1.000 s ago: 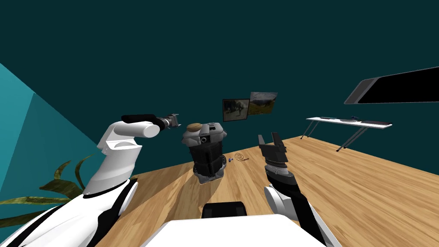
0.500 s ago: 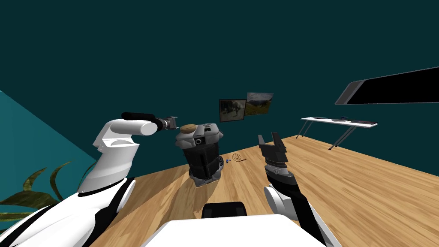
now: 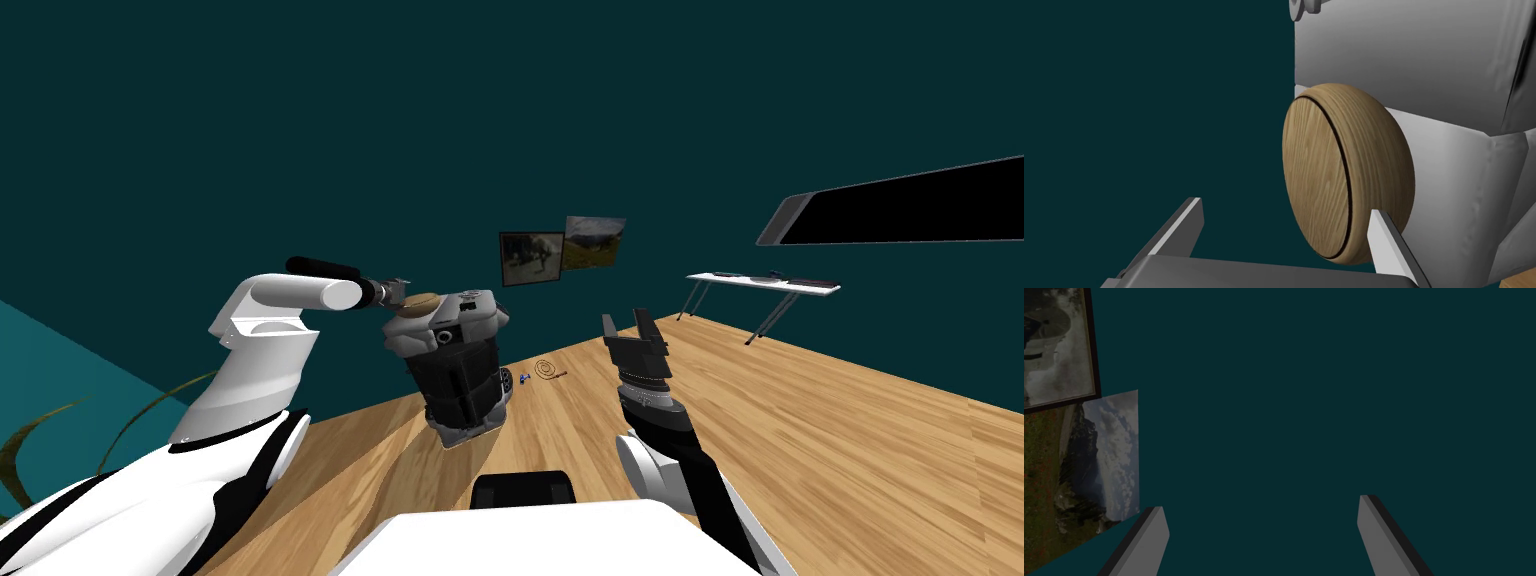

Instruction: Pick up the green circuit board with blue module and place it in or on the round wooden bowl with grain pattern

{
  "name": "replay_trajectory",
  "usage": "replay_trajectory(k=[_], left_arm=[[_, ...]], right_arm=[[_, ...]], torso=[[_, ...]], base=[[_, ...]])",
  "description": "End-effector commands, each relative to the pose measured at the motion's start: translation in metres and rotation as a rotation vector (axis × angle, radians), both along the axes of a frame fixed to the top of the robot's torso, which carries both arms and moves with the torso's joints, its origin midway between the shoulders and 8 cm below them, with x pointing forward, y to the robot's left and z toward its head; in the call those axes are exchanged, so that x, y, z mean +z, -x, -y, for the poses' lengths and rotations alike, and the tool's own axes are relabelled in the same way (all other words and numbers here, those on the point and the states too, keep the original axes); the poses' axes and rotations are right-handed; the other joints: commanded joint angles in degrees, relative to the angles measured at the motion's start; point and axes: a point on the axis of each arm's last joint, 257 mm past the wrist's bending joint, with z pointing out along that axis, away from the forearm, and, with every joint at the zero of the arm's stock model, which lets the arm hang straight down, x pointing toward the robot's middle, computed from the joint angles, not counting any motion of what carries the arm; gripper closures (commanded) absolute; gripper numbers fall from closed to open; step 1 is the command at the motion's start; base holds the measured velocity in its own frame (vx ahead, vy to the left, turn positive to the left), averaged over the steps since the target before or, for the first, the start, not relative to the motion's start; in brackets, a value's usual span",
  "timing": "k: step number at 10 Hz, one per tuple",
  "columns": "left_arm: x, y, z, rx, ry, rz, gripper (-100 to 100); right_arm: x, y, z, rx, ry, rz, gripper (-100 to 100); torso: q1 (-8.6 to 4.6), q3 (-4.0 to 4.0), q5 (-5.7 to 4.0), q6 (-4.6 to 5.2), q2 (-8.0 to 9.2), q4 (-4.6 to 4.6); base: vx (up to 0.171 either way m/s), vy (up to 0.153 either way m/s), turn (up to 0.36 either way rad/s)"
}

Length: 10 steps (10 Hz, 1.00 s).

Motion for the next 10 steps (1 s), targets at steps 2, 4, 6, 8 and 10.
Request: replay_trajectory(k=[2,4,6,8,10], left_arm=[[-0.013,0.006,-0.005,0.013,0.006,-0.060,-100],[-0.027,0.014,-0.013,0.030,0.015,-0.127,-100],[-0.039,0.023,-0.020,0.045,0.025,-0.193,-100],[-0.050,0.032,-0.027,0.059,0.035,-0.256,-100],[-0.061,0.042,-0.032,0.073,0.044,-0.318,-100]], right_arm=[[0.000,0.000,0.000,0.000,0.000,0.000,0],[0.000,0.000,0.000,0.000,0.000,0.000,0],[0.000,0.000,0.000,0.000,0.000,0.000,0],[0.000,0.000,0.000,0.000,0.000,0.000,0],[0.000,0.000,0.000,0.000,0.000,0.000,0]], torso=[[0.10,-0.01,0.02,-0.01,0.01,-0.01],[0.17,0.06,0.05,0.00,0.11,0.02],[0.08,0.04,0.03,-0.01,0.09,0.01],[0.14,0.01,0.03,-0.01,0.03,0.00],[0.17,-0.05,0.04,-0.01,-0.06,-0.03]], base=[[0.067,-0.075,-0.031],[0.074,-0.097,-0.079],[0.079,-0.113,-0.067],[0.109,-0.086,-0.073],[0.110,-0.094,-0.061]])
